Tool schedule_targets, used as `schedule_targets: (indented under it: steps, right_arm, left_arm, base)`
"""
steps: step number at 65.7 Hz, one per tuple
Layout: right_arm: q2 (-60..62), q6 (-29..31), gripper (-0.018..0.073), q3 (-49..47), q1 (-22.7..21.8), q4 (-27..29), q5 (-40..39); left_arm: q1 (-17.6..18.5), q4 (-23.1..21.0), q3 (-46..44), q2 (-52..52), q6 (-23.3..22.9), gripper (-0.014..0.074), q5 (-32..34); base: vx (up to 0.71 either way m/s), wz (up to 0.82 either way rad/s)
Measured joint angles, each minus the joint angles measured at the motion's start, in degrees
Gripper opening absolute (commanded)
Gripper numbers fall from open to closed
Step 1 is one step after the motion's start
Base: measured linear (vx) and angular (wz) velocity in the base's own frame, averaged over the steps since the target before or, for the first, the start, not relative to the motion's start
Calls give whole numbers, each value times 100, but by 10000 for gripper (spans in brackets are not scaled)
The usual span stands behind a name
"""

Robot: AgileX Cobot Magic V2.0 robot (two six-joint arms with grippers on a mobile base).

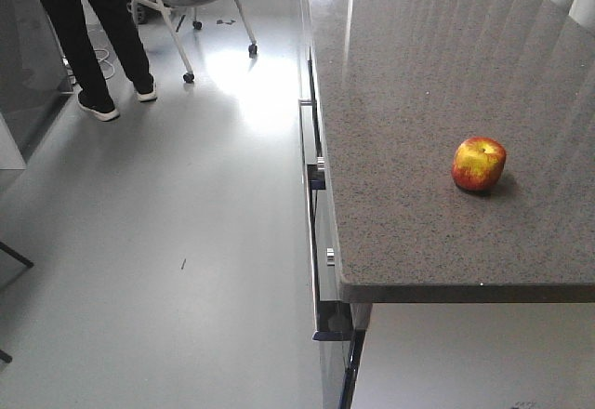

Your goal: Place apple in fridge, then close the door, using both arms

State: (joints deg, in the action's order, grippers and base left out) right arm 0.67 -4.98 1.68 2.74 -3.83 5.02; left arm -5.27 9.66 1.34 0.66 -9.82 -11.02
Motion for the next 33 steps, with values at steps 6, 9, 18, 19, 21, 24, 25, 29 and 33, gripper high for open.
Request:
schedule_targets:
  steps: [6,9,18,19,21,24,25,29,33]
  right_arm:
    - [0,0,-3,0,0,0,0]
    - [0,0,-3,0,0,0,0]
    - [0,0,-3,0,0,0,0]
    - [0,0,-3,0,0,0,0]
    - [0,0,-3,0,0,0,0]
    - [0,0,-3,0,0,0,0]
    - [0,0,-3,0,0,0,0]
    - [0,0,-3,0,0,0,0]
    - [0,0,-3,0,0,0,0]
  left_arm:
    - [0,0,0,0,0,-6,0]
    - [0,0,0,0,0,-6,0]
    - [0,0,0,0,0,-6,0]
    - [0,0,0,0,0,-6,0]
    - [0,0,0,0,0,-6,0]
    - [0,0,0,0,0,-6,0]
    - [0,0,0,0,0,-6,0]
    - [0,0,0,0,0,-6,0]
    - [0,0,0,0,0,-6,0]
  base:
    - [0,0]
    - [0,0]
    - [0,0]
    - [0,0]
    - [0,0]
    - [0,0]
    - [0,0]
    - [0,0]
    - [0,0]
